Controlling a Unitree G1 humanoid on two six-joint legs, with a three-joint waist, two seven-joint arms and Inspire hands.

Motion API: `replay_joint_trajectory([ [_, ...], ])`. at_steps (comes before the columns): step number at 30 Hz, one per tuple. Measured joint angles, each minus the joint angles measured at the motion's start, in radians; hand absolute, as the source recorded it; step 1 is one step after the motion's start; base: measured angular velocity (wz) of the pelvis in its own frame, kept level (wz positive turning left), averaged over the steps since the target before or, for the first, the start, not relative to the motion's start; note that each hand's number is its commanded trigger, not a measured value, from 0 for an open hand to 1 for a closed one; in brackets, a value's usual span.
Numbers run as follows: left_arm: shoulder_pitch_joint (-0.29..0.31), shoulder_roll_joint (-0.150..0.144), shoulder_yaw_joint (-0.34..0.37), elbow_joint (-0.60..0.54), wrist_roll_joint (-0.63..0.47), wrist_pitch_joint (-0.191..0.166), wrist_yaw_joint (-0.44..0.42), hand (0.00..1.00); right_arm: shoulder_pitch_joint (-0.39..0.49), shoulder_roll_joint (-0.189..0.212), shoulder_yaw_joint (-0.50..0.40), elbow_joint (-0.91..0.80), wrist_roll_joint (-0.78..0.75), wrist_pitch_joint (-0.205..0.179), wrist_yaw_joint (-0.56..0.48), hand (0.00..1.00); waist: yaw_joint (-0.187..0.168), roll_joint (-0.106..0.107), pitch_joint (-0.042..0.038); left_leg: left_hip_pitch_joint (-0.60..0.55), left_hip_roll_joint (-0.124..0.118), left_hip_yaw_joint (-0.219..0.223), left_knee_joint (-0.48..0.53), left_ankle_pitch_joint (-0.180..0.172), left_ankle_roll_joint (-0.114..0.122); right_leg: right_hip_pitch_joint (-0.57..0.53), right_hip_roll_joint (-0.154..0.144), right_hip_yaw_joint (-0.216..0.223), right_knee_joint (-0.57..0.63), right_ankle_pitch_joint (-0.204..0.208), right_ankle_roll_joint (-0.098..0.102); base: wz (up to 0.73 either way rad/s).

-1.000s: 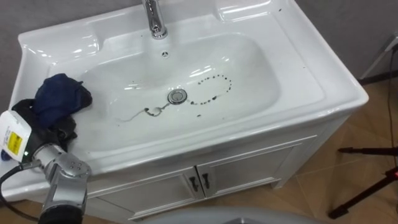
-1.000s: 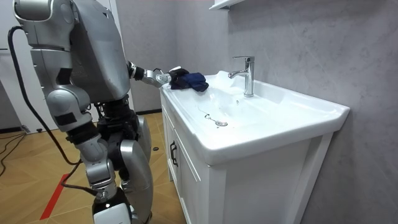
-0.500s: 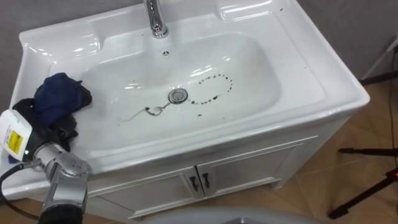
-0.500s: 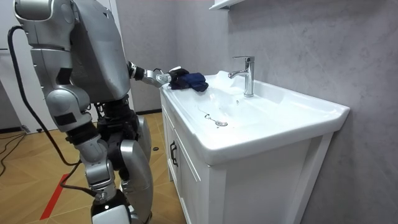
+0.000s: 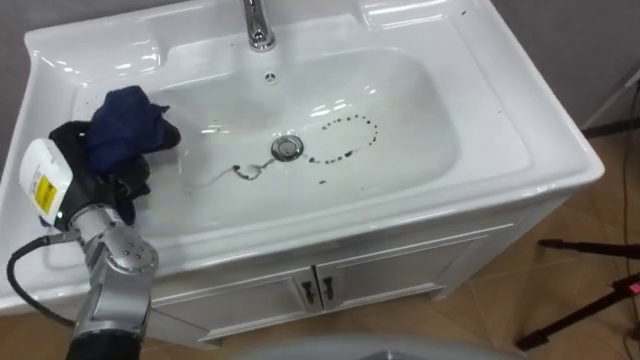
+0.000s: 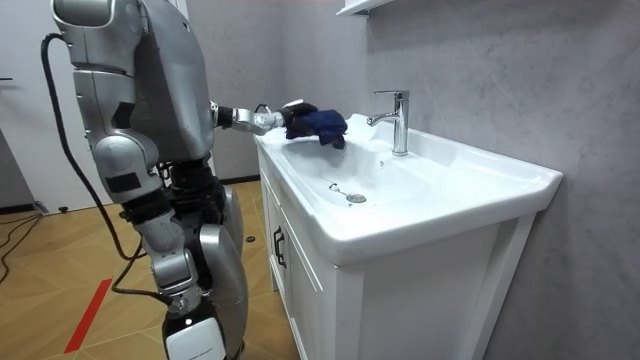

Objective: Wipe basin

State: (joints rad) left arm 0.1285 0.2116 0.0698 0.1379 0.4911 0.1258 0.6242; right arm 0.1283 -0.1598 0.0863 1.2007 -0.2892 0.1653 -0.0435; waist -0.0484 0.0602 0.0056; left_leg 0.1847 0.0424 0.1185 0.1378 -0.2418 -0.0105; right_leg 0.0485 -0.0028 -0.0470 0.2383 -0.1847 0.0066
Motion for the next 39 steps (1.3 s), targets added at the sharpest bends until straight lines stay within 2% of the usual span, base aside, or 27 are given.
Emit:
replay_joint_trajectory([
  [4, -0.001, 0.0, -0.021, -0.057, 0.072, -0.027, -0.002, 1.0, -0.002, 0.0, 0.001, 0.002, 0.0, -0.013, 0.004, 0.0, -0.001, 0.004, 0.002, -0.001, -0.001, 0.002, 0.011, 0.0, 0.0, -0.001, -0.002, 0.001, 0.0, -0.003, 0.0, -0.01],
  [9, -0.001, -0.003, -0.059, -0.059, 0.072, -0.028, -0.011, 1.0, -0.005, 0.0, 0.002, 0.009, 0.0, -0.021, 0.004, 0.0, -0.004, -0.005, 0.0038, -0.007, -0.002, 0.002, 0.022, 0.0, 0.0, 0.0, -0.005, -0.008, 0.001, -0.006, -0.001, 0.03],
  [13, 0.002, -0.003, -0.078, -0.059, 0.074, -0.028, -0.027, 1.0, -0.012, 0.0, 0.0, 0.014, -0.011, -0.02, 0.013, 0.0, -0.003, -0.017, -0.0012, -0.009, -0.002, 0.006, 0.023, 0.0, 0.0, -0.01, -0.006, -0.007, 0.002, -0.006, -0.001, 0.01],
  [18, 0.003, -0.002, -0.084, -0.059, 0.077, -0.022, -0.033, 1.0, -0.011, 0.0, 0.0, 0.018, -0.032, -0.018, 0.014, 0.0, -0.004, -0.02, -0.0028, -0.009, -0.002, 0.01, 0.023, 0.0, 0.0, -0.012, -0.007, -0.008, 0.004, -0.006, 0.0, 0.0],
  [21, 0.005, -0.002, -0.087, -0.026, 0.144, -0.022, -0.047, 1.0, -0.009, 0.0, 0.0, 0.027, -0.034, -0.011, 0.014, 0.0, -0.005, -0.018, -0.0025, -0.007, -0.002, 0.01, 0.024, 0.0, 0.0, -0.005, -0.007, -0.01, 0.005, -0.006, 0.0, 0.0],
  [27, 0.034, -0.002, -0.153, 0.025, 0.208, 0.018, -0.104, 1.0, -0.008, 0.0, 0.001, 0.044, -0.036, 0.007, 0.022, 0.0, -0.015, -0.013, -0.0029, -0.008, -0.001, 0.01, 0.014, 0.0, 0.0, -0.001, -0.006, -0.016, 0.002, -0.002, 0.0, 0.03],
  [31, 0.054, -0.002, -0.189, 0.039, 0.234, 0.041, -0.146, 1.0, -0.008, 0.0, 0.001, 0.043, -0.039, 0.016, 0.025, 0.0, -0.024, -0.002, -0.0072, -0.018, -0.001, 0.011, 0.015, 0.0, 0.0, -0.009, -0.006, -0.016, 0.002, 0.0, 0.0, -0.01],
  [35, 0.062, -0.002, -0.191, 0.065, 0.262, 0.056, -0.166, 1.0, -0.006, -0.001, 0.001, 0.038, -0.044, 0.027, 0.026, 0.0, -0.029, 0.007, -0.0109, -0.018, -0.001, 0.021, 0.02, 0.0, 0.0, -0.013, -0.006, -0.01, 0.004, 0.001, 0.0, -0.07],
  [39, 0.061, -0.002, -0.191, 0.097, 0.269, 0.088, -0.195, 1.0, -0.007, -0.003, 0.001, 0.03, -0.044, 0.035, 0.026, 0.0, -0.03, 0.007, -0.0097, -0.019, 0.0, 0.034, 0.026, 0.0, 0.0, -0.014, -0.007, -0.008, 0.004, 0.001, 0.0, -0.03],
])
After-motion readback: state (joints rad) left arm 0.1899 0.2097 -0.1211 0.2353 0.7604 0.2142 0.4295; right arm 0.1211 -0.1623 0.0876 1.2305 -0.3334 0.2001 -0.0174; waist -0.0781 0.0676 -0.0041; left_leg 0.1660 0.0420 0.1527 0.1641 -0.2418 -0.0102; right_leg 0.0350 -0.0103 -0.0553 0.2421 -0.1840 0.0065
